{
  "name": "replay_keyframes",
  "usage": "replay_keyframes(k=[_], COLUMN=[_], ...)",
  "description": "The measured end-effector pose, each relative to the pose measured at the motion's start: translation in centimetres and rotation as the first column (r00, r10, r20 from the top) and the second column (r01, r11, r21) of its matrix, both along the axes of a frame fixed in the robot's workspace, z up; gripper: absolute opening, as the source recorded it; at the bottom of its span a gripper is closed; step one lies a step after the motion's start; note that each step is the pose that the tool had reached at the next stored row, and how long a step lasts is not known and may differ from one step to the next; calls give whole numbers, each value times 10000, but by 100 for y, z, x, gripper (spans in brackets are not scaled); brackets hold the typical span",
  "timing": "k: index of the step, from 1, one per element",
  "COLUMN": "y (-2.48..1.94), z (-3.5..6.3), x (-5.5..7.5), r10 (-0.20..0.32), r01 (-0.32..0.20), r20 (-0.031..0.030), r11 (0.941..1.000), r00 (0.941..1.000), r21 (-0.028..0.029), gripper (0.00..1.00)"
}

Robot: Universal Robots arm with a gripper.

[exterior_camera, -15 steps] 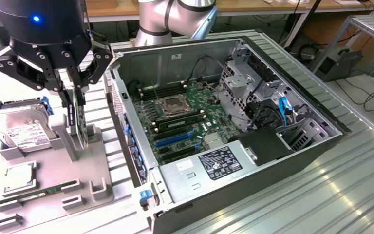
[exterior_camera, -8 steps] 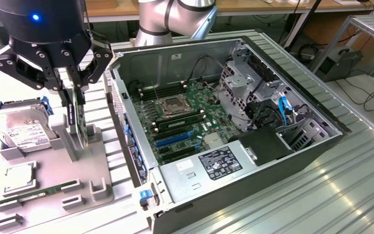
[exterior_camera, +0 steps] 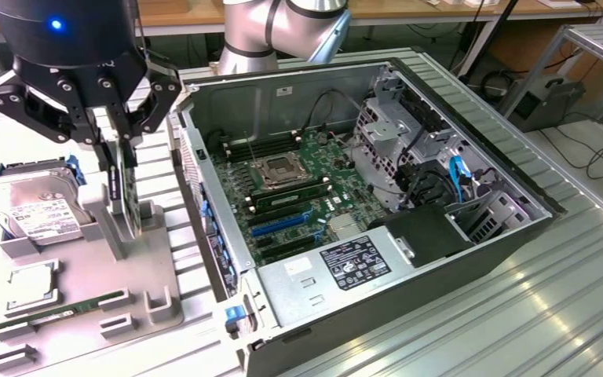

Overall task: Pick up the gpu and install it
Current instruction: 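Pick up the gpu and move the gpu toward the slot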

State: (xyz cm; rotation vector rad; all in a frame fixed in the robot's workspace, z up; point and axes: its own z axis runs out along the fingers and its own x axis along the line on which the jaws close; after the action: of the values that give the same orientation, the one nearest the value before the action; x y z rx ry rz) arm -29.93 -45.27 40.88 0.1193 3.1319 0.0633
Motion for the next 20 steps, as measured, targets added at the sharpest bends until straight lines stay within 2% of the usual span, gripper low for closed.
replay_keyframes(k=[20], y=[0], z=[47], x=[0], r10=[0], r01=[0], r20=[0], r11=[10000], r00=[10000], r21=[0], gripper=[26])
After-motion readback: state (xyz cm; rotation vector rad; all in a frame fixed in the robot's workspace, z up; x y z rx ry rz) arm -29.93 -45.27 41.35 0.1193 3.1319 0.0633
